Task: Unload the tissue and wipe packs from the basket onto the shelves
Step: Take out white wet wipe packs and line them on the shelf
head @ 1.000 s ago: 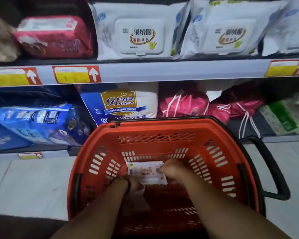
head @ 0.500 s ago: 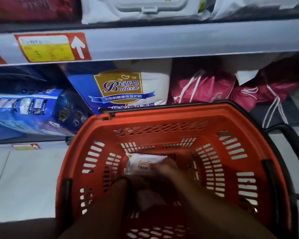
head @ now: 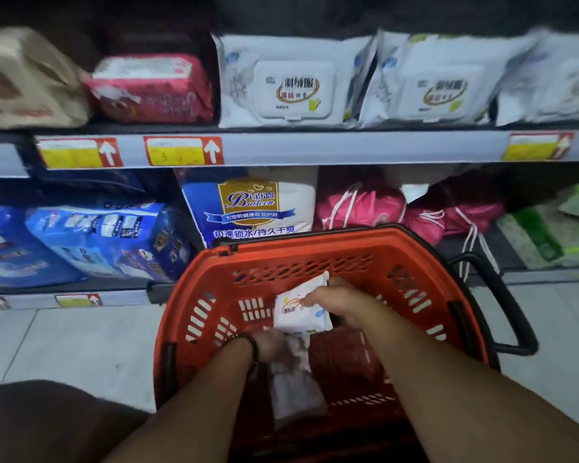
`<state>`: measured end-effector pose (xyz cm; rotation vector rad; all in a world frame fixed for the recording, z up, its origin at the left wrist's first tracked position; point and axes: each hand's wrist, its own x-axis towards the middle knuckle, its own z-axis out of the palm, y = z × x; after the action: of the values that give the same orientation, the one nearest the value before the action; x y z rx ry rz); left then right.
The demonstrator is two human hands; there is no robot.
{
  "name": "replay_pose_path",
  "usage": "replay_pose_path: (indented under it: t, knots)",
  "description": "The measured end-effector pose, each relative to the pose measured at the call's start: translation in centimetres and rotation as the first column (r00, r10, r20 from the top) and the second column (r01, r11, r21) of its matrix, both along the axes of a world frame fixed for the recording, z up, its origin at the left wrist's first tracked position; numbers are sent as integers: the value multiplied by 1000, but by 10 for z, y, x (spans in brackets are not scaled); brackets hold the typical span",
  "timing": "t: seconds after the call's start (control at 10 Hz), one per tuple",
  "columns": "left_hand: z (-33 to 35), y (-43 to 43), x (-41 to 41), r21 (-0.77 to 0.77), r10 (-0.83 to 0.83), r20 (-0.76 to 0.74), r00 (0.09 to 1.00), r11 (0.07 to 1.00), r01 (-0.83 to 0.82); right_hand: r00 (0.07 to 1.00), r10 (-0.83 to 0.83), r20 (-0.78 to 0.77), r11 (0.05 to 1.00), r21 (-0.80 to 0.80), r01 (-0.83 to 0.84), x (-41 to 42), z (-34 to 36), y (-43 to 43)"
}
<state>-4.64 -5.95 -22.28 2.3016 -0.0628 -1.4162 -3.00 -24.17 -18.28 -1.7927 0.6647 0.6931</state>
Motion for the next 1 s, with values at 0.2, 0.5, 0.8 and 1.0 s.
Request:
replay_pose_path:
  t: [0.2,0.5,0.8,1.0]
  knots:
    - [98,6,10,-57,-30,45,999,998,32,997,3,76,1000,1,-3,-8,132,-25]
    - [242,24,40,-1,-317,654,686,908,420,853,-425,302,875,378,302,-62,195,-51]
    - [244,0,46,-120,6,976,216,847,518,699,-691,185,596,693,406,-57,199,-24]
    - [234,-13,38,-161,101,985,137,818,553,787,-616,39,548,739,393,-57,199,-30]
